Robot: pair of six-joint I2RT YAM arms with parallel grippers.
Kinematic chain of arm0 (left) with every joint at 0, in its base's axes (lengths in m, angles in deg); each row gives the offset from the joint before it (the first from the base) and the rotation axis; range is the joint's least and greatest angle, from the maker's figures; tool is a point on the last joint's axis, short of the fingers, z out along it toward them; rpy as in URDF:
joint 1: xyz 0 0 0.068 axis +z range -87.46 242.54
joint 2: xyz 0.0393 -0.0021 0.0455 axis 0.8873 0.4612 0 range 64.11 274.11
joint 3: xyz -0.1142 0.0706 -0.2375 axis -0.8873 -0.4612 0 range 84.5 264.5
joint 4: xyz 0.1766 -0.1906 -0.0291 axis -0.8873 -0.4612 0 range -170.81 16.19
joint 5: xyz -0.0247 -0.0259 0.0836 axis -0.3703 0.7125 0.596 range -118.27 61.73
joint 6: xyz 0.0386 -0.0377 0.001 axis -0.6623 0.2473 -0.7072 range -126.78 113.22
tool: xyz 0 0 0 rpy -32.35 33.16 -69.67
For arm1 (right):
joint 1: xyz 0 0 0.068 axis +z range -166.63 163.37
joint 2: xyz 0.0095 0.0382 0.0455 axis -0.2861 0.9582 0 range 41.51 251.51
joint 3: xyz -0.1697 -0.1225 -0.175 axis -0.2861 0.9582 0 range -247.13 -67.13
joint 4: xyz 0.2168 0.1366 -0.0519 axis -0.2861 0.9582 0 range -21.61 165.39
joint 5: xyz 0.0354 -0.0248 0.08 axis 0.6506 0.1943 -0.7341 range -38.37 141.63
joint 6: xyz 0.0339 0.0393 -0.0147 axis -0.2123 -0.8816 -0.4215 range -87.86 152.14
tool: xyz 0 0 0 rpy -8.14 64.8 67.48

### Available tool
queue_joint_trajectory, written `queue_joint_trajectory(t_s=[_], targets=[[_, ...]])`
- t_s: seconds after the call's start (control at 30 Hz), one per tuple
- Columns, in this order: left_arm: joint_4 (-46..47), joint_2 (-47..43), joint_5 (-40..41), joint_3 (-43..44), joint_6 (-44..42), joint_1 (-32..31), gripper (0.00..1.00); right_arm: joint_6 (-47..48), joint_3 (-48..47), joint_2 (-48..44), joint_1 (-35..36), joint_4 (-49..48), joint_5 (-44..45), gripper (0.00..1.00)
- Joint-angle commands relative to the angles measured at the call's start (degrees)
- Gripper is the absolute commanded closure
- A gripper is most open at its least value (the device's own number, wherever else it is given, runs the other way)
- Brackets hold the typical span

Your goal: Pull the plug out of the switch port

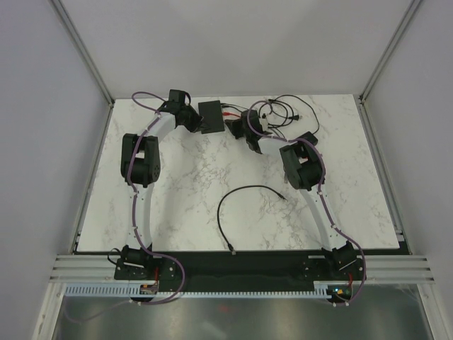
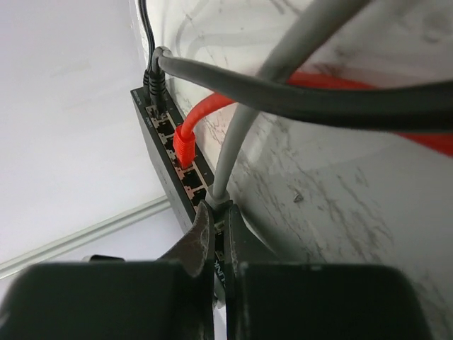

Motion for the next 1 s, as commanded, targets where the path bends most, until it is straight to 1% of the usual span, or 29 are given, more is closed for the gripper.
queue_joint_trajectory(t_s=[0.0, 0.1, 0.17, 0.27, 0.3, 0.33, 0.4, 0.5, 0.63, 0.77, 0.87, 0.9, 0.97], targets=[[-7.6, 1.2, 4.3, -2.5, -0.9, 0.4, 0.91, 7.8, -2.7, -1.1, -1.8, 13.2, 10.3, 1.0], [-7.8, 1.2, 4.7, -2.6, -1.0, 0.5, 0.91, 13.5, -4.1, -2.1, -1.9, 16.2, 13.5, 1.0], [-7.7, 1.2, 4.4, -2.6, -1.0, 0.5, 0.91, 14.4, -3.7, -2.8, -2.0, 16.2, 13.7, 1.0], [-7.7, 1.4, 4.3, -2.7, -0.9, 0.5, 0.91, 13.8, -2.8, -2.8, -2.2, 15.9, 12.6, 1.0], [-7.7, 1.4, 4.3, -2.6, -0.9, 0.5, 0.91, 12.4, -1.8, -2.8, -2.2, 15.1, 12.2, 1.0], [-7.7, 1.3, 4.3, -2.6, -0.9, 0.5, 0.91, 8.0, 1.6, -2.8, -2.5, 12.9, 9.3, 1.0], [-7.8, 1.3, 4.3, -2.7, -0.9, 0.5, 0.91, 5.9, 2.7, -2.3, -2.6, 8.6, 7.4, 1.0], [-7.7, 1.3, 4.0, -2.2, -1.2, 0.5, 0.91, 7.7, 1.9, -2.4, -2.4, 8.7, 6.9, 1.0], [-7.7, 0.1, 3.5, -2.0, -3.5, 0.5, 0.91, 9.7, 2.5, -4.3, -2.6, 8.3, 3.9, 1.0], [-7.7, -1.9, 2.8, -2.2, -6.0, 0.4, 0.9, 13.0, 5.0, -7.6, -2.6, 8.4, -3.3, 1.0], [-7.8, -3.5, 2.2, -3.0, -8.1, 0.4, 0.9, 14.1, 6.8, -10.6, -2.7, 7.7, -7.3, 1.0], [-7.8, -3.8, 1.4, -3.1, -8.8, 0.4, 0.89, 14.2, 7.0, -11.5, -2.6, 7.0, -10.5, 1.0], [-8.0, -5.7, 0.4, -4.4, -8.9, 0.4, 0.89, 14.8, 7.2, -12.3, -2.7, 6.2, -13.7, 1.0]])
